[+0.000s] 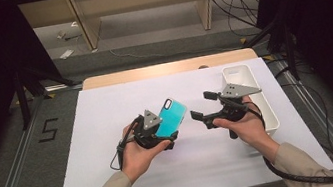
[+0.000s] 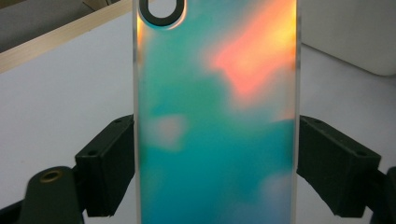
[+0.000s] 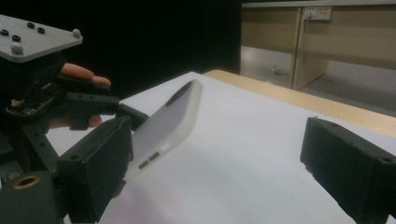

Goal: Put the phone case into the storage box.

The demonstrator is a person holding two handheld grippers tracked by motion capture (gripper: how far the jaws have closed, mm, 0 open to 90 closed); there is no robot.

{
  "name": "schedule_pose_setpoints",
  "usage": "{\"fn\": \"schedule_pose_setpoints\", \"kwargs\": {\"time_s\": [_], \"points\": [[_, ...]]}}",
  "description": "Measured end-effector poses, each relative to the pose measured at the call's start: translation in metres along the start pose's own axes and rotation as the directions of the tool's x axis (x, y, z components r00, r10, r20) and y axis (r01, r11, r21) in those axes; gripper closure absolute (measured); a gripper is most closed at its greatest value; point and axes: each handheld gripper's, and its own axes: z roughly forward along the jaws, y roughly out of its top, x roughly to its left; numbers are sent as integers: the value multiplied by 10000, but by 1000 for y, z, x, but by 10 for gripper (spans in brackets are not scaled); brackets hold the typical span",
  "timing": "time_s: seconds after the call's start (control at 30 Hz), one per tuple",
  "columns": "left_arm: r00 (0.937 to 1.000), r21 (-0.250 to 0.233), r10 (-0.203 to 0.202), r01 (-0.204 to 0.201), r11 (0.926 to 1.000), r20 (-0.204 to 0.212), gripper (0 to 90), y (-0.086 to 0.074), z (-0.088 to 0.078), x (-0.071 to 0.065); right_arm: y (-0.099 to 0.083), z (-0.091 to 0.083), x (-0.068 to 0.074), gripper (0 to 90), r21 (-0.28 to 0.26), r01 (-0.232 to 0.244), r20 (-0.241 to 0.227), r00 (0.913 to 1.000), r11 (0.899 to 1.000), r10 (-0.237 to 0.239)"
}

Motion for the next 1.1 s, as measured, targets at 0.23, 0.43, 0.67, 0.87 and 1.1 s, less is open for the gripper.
{"fn": "schedule_pose_setpoints", "kwargs": {"time_s": [0.23, 0.43, 0.67, 0.87, 1.1], "points": [[9999, -46, 64, -64, 10000, 107, 172, 2, 3, -7, 3, 10, 1, 102, -15, -61, -83, 9999, 10000, 61], [9998, -94, 104, -102, 9999, 152, 172, 3, 4, -11, 3, 15, 1, 104, -39, -161, -86, 9998, 9999, 160], [9996, -122, 185, -182, 9998, 230, 172, 4, 7, -15, 4, 21, 1, 110, -25, -292, -130, 9995, 9996, 292], [9995, -131, 200, -197, 9997, 242, 172, 4, 8, -18, 4, 27, 2, 123, 70, -317, -177, 9993, 9995, 319], [9992, -210, 295, -289, 9994, 261, 172, 3, 10, -22, 4, 36, 4, 142, 147, -396, -221, 9990, 9991, 399]]}}
